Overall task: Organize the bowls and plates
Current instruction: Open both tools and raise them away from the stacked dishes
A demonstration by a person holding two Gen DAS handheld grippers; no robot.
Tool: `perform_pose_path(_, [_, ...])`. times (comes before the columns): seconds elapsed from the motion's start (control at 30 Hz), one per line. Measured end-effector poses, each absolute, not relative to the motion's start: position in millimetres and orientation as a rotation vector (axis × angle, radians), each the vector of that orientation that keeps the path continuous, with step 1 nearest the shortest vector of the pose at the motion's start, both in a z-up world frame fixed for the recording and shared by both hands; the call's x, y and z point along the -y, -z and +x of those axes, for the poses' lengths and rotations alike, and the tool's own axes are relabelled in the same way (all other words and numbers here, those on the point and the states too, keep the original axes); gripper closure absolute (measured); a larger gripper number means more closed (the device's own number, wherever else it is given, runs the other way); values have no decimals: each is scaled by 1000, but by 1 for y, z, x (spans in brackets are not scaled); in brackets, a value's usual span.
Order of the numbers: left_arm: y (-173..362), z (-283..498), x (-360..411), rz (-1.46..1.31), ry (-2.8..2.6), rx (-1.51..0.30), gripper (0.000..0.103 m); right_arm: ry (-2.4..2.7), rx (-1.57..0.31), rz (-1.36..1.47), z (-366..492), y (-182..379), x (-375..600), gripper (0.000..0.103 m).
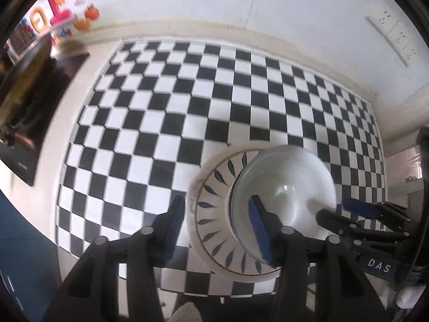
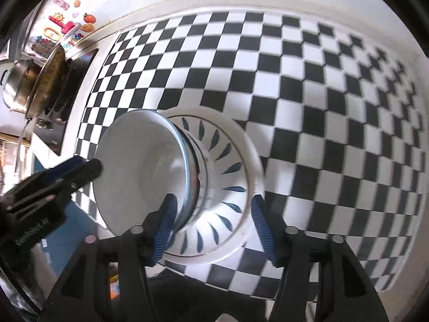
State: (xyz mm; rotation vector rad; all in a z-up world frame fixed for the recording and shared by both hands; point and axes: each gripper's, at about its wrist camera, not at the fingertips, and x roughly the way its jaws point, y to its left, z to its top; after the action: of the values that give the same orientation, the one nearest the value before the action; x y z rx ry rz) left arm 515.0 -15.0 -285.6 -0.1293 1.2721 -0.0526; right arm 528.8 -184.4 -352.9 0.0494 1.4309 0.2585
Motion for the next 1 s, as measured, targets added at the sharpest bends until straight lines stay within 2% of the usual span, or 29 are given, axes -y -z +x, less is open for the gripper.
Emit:
perform_pose_path(0.03, [278,512,12,-123,46,-1240,44,-246,-1409,41,525,346,185,23])
perform_pose_path(0.07, [272,510,11,-123,38,-1209,32,-231,-1388,34,522,340,186,15])
perform_pose_path(0.1, [265,507,8,-127,34,-1169,22,-207,-1362,19,518,333,186,11])
perform_pose_path(0.13, [259,504,5,-130,26,-1131,19,-186,-1332,1,513,326,186,8])
perform_pose_path(0.2, [246,500,0,-128,14,-1056,4,-148,-1279,-21,507,313,187,7])
perform_pose_path(0.23, [240,498,-1,-127,29,-1038,3,-122,-1237,-33,502,304,188,6])
perform_pose_path(0.33, [230,493,-4,-131,48,-1007,2,-84,-1160,-40,489,285,188,0])
perform_pose_path(1.0, [142,410,14,15,7,-816,1,51,-870,-14,395,166,192,0])
